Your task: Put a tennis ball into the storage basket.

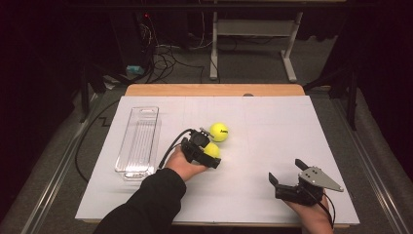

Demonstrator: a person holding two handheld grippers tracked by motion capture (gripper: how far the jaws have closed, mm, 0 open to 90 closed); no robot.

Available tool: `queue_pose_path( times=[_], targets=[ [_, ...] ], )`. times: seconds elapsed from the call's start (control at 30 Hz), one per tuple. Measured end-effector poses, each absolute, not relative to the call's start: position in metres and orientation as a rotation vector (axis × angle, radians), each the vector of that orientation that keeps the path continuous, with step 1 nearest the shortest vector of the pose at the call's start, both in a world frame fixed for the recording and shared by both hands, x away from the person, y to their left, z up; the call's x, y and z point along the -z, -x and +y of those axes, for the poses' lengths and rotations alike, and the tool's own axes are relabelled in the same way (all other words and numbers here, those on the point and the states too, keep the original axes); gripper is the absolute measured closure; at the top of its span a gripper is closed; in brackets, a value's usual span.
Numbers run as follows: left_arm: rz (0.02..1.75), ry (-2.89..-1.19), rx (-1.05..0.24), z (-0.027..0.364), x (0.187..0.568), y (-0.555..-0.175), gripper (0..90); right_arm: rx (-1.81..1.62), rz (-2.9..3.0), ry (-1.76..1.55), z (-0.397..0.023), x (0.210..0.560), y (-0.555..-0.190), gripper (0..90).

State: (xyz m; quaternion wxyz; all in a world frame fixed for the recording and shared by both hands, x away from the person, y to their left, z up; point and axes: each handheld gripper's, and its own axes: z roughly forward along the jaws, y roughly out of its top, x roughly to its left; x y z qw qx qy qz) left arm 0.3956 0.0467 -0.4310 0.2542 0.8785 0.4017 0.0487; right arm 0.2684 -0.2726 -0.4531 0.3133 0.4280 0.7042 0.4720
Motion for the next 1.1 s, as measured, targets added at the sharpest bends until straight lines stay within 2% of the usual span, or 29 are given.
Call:
queue_pose_path(
  times=[0.1, 0.23, 1.1],
  targets=[
    [1.089, -2.38, -0.132, 0.045, 0.43, -0.397, 11.5, -1.243, 1.859, -1.123, -0.272, 0.453, -0.268, 0.0],
    [1.088, -2.4, -0.144, 0.042, 0.431, -0.397, 24.9, -1.246, 1.858, -1.125, -0.272, 0.453, -0.268, 0.0],
    [1.017, -2.491, -0.085, 0.065, 0.405, -0.372, 26.4, -1.244, 1.851, -1.135, -0.274, 0.453, -0.268, 0.0]
  ],
)
